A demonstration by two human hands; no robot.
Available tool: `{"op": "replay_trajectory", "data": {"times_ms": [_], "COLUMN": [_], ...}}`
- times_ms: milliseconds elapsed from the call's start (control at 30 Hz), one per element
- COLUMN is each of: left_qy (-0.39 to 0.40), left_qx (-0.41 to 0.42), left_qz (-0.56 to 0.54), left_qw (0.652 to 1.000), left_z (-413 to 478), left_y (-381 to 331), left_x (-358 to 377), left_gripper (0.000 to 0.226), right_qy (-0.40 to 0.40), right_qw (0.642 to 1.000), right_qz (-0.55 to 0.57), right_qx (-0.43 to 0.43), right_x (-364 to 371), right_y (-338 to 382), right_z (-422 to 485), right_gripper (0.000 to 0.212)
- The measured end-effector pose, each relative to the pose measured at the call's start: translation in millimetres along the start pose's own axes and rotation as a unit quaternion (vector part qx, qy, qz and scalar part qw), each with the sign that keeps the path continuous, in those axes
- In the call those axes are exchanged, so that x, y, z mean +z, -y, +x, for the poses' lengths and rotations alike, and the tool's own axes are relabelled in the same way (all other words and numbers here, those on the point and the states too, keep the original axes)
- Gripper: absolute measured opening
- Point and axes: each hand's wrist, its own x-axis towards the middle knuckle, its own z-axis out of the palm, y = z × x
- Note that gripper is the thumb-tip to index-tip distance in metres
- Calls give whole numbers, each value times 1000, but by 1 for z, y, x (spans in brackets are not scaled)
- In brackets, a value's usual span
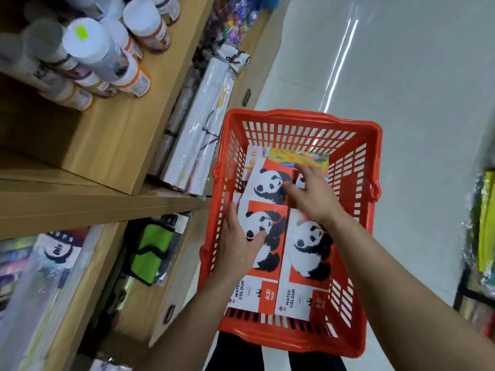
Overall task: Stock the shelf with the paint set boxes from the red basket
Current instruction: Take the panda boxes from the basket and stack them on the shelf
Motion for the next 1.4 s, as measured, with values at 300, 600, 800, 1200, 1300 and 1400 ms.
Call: {"op": "replay_trajectory", "data": {"times_ms": [300,600,800,1200,1300,1400], "left_qy": [-12,10,3,-54,-57,-57], "left_qx": [-68,-107,-109,-2,-6,-32], "left_qz": [-50,-93,-115,-15,-10,-27], "left_qw": [996,990,987,998,998,998], "left_z": [-10,-17,-18,-46,-44,-42], "left_y": [7,17,7,-37,-33,-23], "left_x": [15,5,-2,-84,-106,-119], "left_gripper": [94,66,75,82,80,74], "right_qy": [39,117,-140,-165,-175,-170], "right_qw": [994,989,976,893,882,878], "right_qz": [105,92,146,277,273,290], "right_qx": [4,17,80,315,342,340], "right_x": [8,-13,-10,80,82,83], "right_y": [-17,-17,-35,-32,-34,-36], "right_z": [4,-28,-93,-177,-165,-156], "right_gripper": [64,61,46,65,73,83]}}
